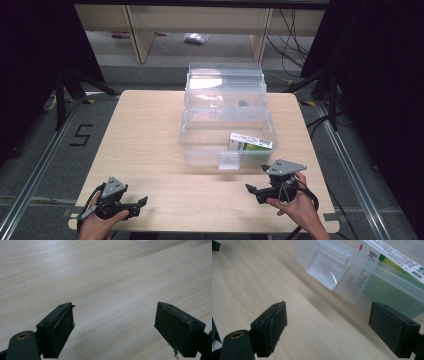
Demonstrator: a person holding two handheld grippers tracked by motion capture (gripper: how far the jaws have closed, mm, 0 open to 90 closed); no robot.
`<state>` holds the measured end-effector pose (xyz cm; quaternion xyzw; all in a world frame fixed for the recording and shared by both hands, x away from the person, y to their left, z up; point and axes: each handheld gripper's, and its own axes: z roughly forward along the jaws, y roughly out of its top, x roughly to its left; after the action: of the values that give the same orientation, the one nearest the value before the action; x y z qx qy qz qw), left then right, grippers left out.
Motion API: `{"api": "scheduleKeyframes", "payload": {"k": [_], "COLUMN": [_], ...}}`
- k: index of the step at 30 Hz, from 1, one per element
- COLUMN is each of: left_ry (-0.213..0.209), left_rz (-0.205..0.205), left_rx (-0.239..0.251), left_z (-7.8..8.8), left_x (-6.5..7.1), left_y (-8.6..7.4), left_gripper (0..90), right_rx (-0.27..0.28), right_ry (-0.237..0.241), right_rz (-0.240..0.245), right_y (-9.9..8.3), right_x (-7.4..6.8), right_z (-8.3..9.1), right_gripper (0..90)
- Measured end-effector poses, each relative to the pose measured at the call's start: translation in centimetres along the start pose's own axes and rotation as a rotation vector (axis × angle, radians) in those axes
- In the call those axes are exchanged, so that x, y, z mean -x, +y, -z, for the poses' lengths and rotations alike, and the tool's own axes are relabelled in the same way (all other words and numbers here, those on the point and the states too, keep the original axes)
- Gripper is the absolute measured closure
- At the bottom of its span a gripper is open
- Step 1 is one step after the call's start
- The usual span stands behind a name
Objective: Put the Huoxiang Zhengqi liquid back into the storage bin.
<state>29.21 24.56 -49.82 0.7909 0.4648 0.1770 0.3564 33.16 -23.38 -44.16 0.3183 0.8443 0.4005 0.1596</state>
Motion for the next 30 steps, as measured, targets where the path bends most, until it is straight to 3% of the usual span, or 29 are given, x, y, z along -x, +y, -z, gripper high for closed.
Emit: {"api": "scheduleKeyframes", "payload": {"k": [5,8,13,14,18,19,20,30], "left_ry": [0.0,0.0,-0.001,-0.003,-0.001,0.0,0.003,-0.002], "left_rz": [0.013,-0.008,0.004,0.0,0.0,-0.001,-0.001,-0.007], "left_rx": [0.014,-0.004,0.008,0.005,0.006,0.005,0.004,0.001], "left_z": [-0.1,0.0,-0.1,-0.1,0.0,0.0,0.0,0.0], "left_x": [0.1,0.0,0.2,0.1,0.2,0.2,0.2,0.2], "left_y": [0.0,0.0,0.0,0.0,0.0,0.0,0.0,0.0], "left_gripper": [15.1,15.1,15.1,15.1,15.1,15.1,15.1,15.1], "right_rx": [-0.016,-0.025,-0.029,-0.041,-0.034,-0.046,-0.038,-0.092], "right_ry": [-0.009,0.005,-0.011,-0.004,-0.017,-0.01,-0.016,-0.014], "right_rz": [-0.01,-0.009,0.01,-0.019,-0.004,-0.03,-0.002,-0.017], "right_y": [-0.8,-1.3,-1.8,-1.9,-2.4,-2.4,-2.5,-3.8], "right_x": [-0.6,-0.8,-1.0,-1.2,-1.2,-1.5,-1.4,-1.9], "right_z": [-0.4,-0.7,-0.8,-0.8,-0.9,-0.8,-0.8,-1.1], "right_gripper": [16.1,16.3,16.2,16.2,16.2,16.2,16.1,16.1]}}
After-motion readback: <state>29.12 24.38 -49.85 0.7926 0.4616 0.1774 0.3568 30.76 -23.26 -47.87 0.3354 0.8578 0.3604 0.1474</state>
